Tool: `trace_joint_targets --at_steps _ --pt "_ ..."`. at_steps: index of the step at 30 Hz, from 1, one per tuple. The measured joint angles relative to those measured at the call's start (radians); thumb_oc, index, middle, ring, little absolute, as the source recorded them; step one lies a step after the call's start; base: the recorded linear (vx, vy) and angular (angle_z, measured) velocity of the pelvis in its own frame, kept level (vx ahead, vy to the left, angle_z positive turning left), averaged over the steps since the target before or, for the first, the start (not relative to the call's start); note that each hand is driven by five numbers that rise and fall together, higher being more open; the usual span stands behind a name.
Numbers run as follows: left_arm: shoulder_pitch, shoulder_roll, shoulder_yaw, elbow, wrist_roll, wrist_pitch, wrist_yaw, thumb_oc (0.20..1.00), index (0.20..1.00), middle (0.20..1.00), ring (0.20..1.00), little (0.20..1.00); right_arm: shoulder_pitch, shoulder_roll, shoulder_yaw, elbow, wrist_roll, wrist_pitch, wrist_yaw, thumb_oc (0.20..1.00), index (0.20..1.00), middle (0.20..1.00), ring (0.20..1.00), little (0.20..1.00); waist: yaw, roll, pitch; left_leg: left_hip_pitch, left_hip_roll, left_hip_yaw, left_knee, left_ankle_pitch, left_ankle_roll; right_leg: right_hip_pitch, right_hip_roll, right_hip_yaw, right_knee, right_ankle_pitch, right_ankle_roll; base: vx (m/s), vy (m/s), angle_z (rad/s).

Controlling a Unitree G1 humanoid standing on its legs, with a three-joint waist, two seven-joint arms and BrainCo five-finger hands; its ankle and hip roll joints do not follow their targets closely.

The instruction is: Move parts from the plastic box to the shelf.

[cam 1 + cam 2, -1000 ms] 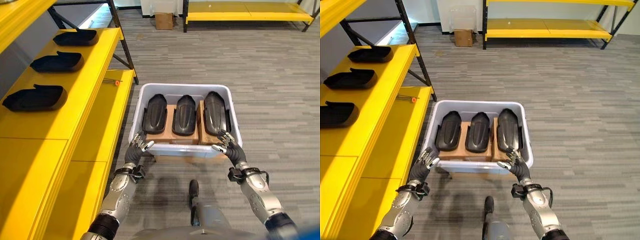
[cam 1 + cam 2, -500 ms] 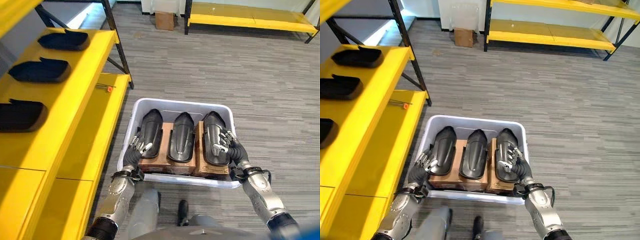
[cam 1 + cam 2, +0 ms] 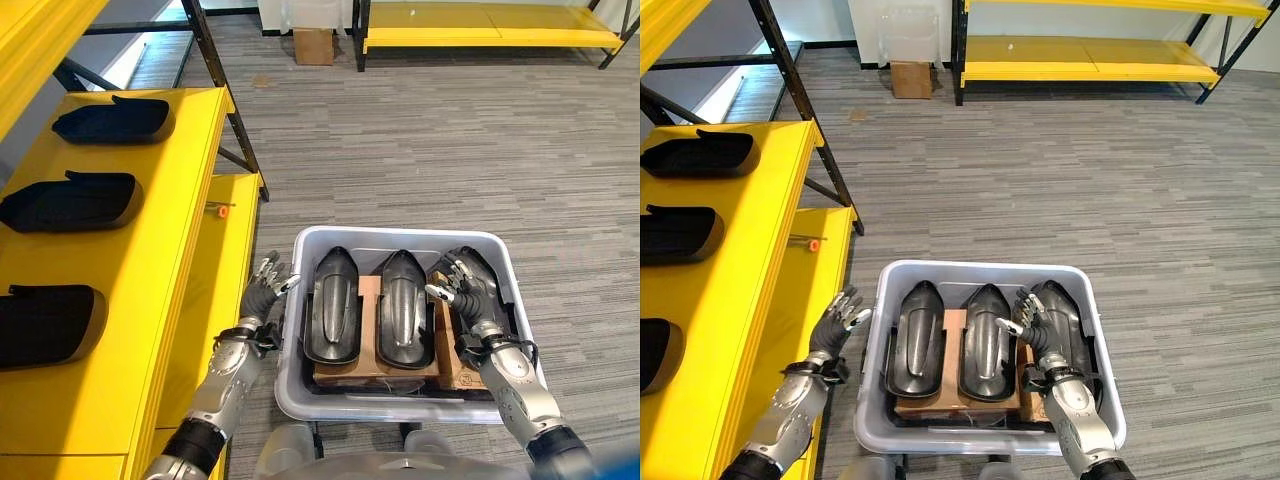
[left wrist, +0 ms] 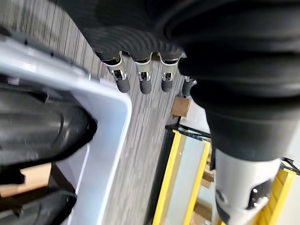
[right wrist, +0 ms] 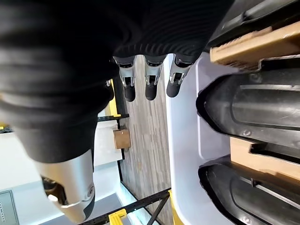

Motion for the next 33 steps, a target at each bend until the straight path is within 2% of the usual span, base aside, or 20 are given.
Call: trace_joint_targets --at_steps 4,6,10,13,16,24,27,33 --pt "0.003 -0.024 0.002 -0.026 0.001 0.0 0.0 1.0 1.0 1.0 1.0 1.0 0.003 -0.006 -0.043 -0.006 -0.002 0.0 -0.024 1.0 1.0 1.0 1.0 1.0 -0.024 -0.011 0.007 0.008 0.004 0.011 -0.02 0.006 -0.01 0.001 0.004 0.0 -0.018 0.001 0.0 0.05 0.011 -0.09" --pt "-0.005 -0.021 0.003 -0.036 0.001 -0.001 0.0 1.0 1.0 1.0 1.0 1.0 -0.006 -0.013 -0.061 -0.011 -0.04 -0.004 -0.046 1.0 1.0 1.0 1.0 1.0 -0.024 -0.024 0.013 0.006 0.004 0.015 -0.021 0.006 -0.01 0.001 0.004 0.0 -0.028 0.001 -0.001 0.02 -0.026 -0.04" --pt "-0.007 -0.018 0.004 -0.036 0.001 -0.008 0.02 1.0 1.0 1.0 1.0 1.0 -0.038 -0.02 -0.094 -0.009 -0.079 -0.009 -0.087 1.0 1.0 1.0 1.0 1.0 -0.027 -0.026 0.034 -0.003 0.011 0.023 -0.022 0.002 -0.017 -0.011 0.008 0.006 -0.031 0.002 -0.001 -0.02 -0.04 -0.05" --pt "-0.043 -0.007 0.003 -0.044 0.003 -0.018 0.037 1.0 1.0 1.0 1.0 1.0 -0.085 -0.032 -0.174 -0.002 -0.119 -0.024 -0.155 1.0 1.0 1.0 1.0 1.0 -0.036 -0.018 0.07 -0.068 0.022 0.025 -0.021 0.018 -0.022 -0.077 0.021 0.011 -0.032 0.015 -0.004 -0.08 -0.064 -0.06" --pt "-0.069 -0.005 0.005 -0.044 0.003 -0.029 0.04 1.0 1.0 1.0 1.0 1.0 -0.101 -0.066 -0.174 0.012 -0.161 -0.036 -0.186 1.0 1.0 1.0 1.0 1.0 -0.033 -0.014 0.1 -0.074 0.023 0.027 -0.021 0.018 -0.022 -0.085 0.022 0.01 -0.032 0.015 -0.004 -0.03 -0.026 -0.01" --pt "-0.165 0.003 -0.019 -0.044 0.015 -0.06 0.067 1.0 1.0 1.0 1.0 1.0 -0.217 -0.065 -0.169 0.12 -0.198 -0.063 -0.25 1.0 1.0 1.0 1.0 1.0 -0.032 -0.003 0.161 -0.141 0.026 0.026 -0.004 0.021 -0.021 -0.144 0.027 0.011 -0.031 0.024 -0.006 -0.06 -0.023 0.0" --pt "-0.197 0.01 -0.034 -0.045 0.019 -0.064 0.077 1.0 1.0 1.0 1.0 1.0 -0.259 -0.064 -0.167 0.142 -0.212 -0.062 -0.276 1.0 1.0 1.0 1.0 1.0 -0.03 0.004 0.219 -0.149 0.027 0.026 0.003 0.021 -0.021 -0.148 0.026 0.01 -0.031 0.028 -0.007 -0.01 -0.002 0.0" --pt "-0.228 0.011 -0.038 -0.045 0.021 -0.083 0.105 1.0 1.0 1.0 1.0 1.0 -0.271 -0.079 -0.168 0.145 -0.279 -0.064 -0.331 1.0 1.0 1.0 1.0 1.0 -0.031 0.021 0.229 -0.165 0.029 0.024 0.007 0.021 -0.021 -0.161 0.028 0.005 -0.031 0.028 -0.007 -0.04 -0.011 0.01"
